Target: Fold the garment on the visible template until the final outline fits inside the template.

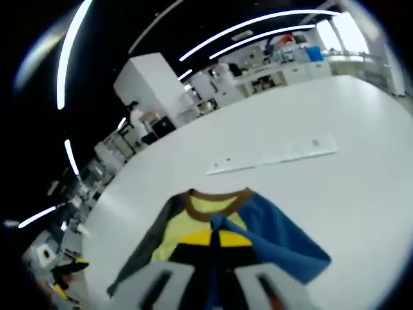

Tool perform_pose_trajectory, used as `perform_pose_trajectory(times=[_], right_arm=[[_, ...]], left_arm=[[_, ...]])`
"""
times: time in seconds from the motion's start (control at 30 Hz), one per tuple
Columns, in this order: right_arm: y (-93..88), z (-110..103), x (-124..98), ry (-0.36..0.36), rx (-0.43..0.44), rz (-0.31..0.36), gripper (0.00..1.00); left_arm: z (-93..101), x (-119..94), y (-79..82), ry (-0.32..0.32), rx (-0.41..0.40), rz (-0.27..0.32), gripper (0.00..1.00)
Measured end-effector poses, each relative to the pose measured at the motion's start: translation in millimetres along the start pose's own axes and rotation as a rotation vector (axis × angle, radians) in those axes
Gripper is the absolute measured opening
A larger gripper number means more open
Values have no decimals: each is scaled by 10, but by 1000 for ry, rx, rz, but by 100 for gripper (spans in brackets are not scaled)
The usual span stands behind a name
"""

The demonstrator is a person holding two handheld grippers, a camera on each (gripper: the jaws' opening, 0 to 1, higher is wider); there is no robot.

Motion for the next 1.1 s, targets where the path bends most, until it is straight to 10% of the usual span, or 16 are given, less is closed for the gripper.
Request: perform_pose_trajectory(times=[0.8,1.1], right_arm=[[-60,25,-75,6,-75,-35,0],[-90,8,-177,50,-207,-7,42]], left_arm=[[11,32,15,2,0,-1,85],[43,53,11,-6,-2,0,85]])
Point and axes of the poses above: the point that each gripper's makers call its tool centre point, and the gripper's own axes: x roughly forward along the fingers, z roughly to its right, y roughly out of its top, the point moved 5 cm from there along -x, roughly backward along the fingers, and after that the axes turned 11 degrees about x, right-handed, at the moved point
